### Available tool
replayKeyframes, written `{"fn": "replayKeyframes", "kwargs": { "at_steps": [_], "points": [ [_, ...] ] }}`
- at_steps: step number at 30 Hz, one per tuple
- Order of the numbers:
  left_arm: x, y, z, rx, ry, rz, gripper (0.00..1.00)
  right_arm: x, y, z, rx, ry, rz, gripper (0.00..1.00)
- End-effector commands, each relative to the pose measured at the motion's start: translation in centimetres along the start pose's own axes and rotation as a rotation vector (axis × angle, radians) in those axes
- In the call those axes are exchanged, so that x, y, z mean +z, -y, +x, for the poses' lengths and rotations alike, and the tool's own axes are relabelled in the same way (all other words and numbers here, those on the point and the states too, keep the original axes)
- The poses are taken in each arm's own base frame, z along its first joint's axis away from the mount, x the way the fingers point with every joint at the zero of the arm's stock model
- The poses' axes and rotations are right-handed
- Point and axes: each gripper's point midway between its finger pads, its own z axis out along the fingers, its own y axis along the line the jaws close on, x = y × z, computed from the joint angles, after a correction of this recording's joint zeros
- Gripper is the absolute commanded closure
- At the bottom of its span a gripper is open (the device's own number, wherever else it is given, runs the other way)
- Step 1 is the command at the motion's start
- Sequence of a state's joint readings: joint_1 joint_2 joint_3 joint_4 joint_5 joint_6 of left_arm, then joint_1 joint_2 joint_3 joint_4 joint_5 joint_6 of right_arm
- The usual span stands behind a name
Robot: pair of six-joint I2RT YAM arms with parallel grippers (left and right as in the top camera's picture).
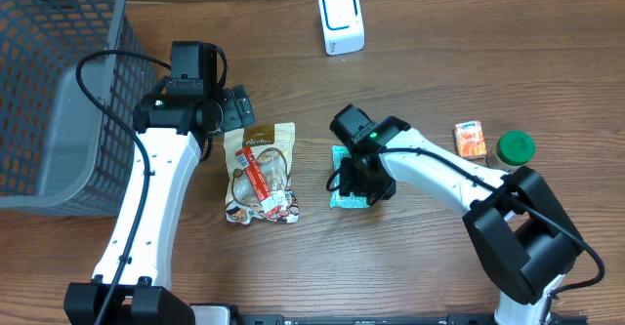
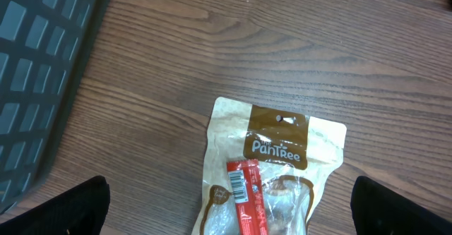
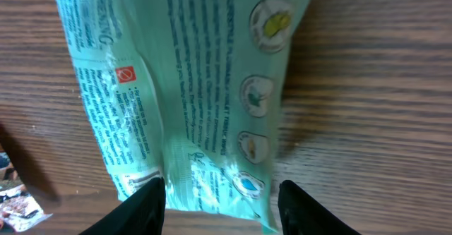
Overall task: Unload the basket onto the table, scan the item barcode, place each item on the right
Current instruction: 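Move the right gripper to the mint-green wet-wipe pack and grasp it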
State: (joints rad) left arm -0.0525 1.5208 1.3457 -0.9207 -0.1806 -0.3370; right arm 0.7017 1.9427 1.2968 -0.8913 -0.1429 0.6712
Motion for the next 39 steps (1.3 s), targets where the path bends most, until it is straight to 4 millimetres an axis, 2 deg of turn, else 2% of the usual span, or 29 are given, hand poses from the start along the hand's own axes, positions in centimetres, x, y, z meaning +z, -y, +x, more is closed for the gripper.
{"fn": "replayKeyframes", "kwargs": {
  "at_steps": [1, 4, 8, 11, 18, 20, 23, 27, 34, 39],
  "points": [
    [-0.5, 0.2, -0.5, 0.003, 0.02, 0.004, 0.0, 0.7, -0.8, 0.5, 0.029, -0.016, -0.036, 0.47],
    [-0.5, 0.2, -0.5, 0.003, 0.02, 0.004, 0.0, 0.5, -3.1, 0.9, 0.014, -0.055, -0.156, 0.47],
    [-0.5, 0.2, -0.5, 0.003, 0.02, 0.004, 0.01, 0.1, -5.0, 0.9, -0.007, -0.071, -0.251, 0.47],
    [-0.5, 0.3, -0.5, 0.003, 0.02, 0.004, 0.01, -0.4, -4.6, 0.3, -0.004, -0.051, -0.235, 0.48],
    [-0.5, 0.2, -0.5, 0.003, 0.02, 0.004, 0.01, -6.0, -3.8, -3.9, -0.111, 0.11, -0.27, 0.47],
    [-0.5, 0.2, -0.5, 0.003, 0.02, 0.004, 0.01, -6.5, -2.9, -5.1, -0.125, 0.151, -0.251, 0.44],
    [-0.5, 0.2, -0.5, 0.003, 0.02, 0.004, 0.0, -6.2, -0.6, -6.4, -0.144, 0.188, -0.187, 0.42],
    [-0.5, 0.2, -0.5, 0.003, 0.02, 0.004, 0.0, -5.5, 0.8, -6.7, -0.19, 0.189, -0.164, 0.43],
    [-0.5, 0.2, -0.5, 0.003, 0.02, 0.004, 0.0, -3.6, 1.2, -6.5, -0.239, 0.195, -0.162, 0.43],
    [-0.5, 0.2, -0.5, 0.003, 0.02, 0.004, 0.0, -3.1, 1.4, -6.1, -0.241, 0.186, -0.158, 0.43]
  ]
}}
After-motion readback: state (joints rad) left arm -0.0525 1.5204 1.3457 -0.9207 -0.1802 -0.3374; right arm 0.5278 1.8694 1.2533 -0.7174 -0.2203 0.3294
